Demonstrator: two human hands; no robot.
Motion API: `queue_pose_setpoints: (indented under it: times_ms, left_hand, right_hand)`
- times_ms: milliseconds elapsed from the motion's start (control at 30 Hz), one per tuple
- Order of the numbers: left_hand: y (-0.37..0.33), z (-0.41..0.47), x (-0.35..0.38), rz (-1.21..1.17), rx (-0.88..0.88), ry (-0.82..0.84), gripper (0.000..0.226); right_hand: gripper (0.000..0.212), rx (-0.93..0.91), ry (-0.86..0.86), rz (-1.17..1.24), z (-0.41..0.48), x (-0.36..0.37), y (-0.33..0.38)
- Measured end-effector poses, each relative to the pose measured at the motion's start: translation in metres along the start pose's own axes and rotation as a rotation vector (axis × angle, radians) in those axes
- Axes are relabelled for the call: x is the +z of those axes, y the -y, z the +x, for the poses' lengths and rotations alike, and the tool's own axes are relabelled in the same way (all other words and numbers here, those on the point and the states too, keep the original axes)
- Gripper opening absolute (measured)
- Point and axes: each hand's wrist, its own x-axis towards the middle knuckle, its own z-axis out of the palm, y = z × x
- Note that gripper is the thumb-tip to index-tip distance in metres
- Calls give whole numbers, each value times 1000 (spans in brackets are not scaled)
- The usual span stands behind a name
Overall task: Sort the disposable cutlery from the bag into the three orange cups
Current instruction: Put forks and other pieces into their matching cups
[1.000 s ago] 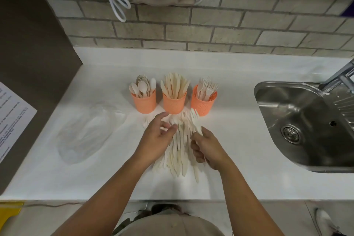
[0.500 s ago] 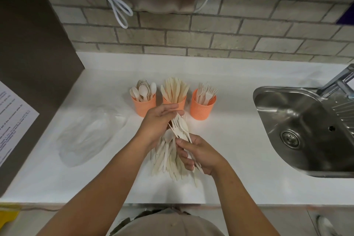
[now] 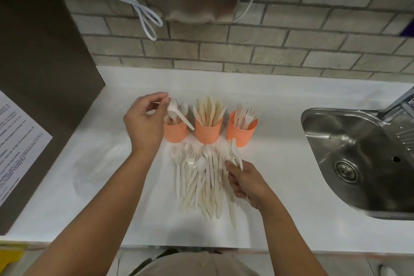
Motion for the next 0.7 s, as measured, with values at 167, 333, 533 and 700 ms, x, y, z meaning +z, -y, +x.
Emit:
queue_pose_setpoints:
  times_ms: [167,333,533,700]
  left_hand:
    - [-10,26,-11,94,222,-72,16]
    - [-2,40,-6,214,357,8,15]
    - [27,41,9,653,294,276,21]
    - [4,-5,27,368,315,410,33]
  right_hand:
    - [25,-12,-71,56,7,1,6]
    - [26,-34,-14,125,12,9,8]
    - [30,-69,218,448,10,20,16]
    - [33,-44,310,388,7,26,26]
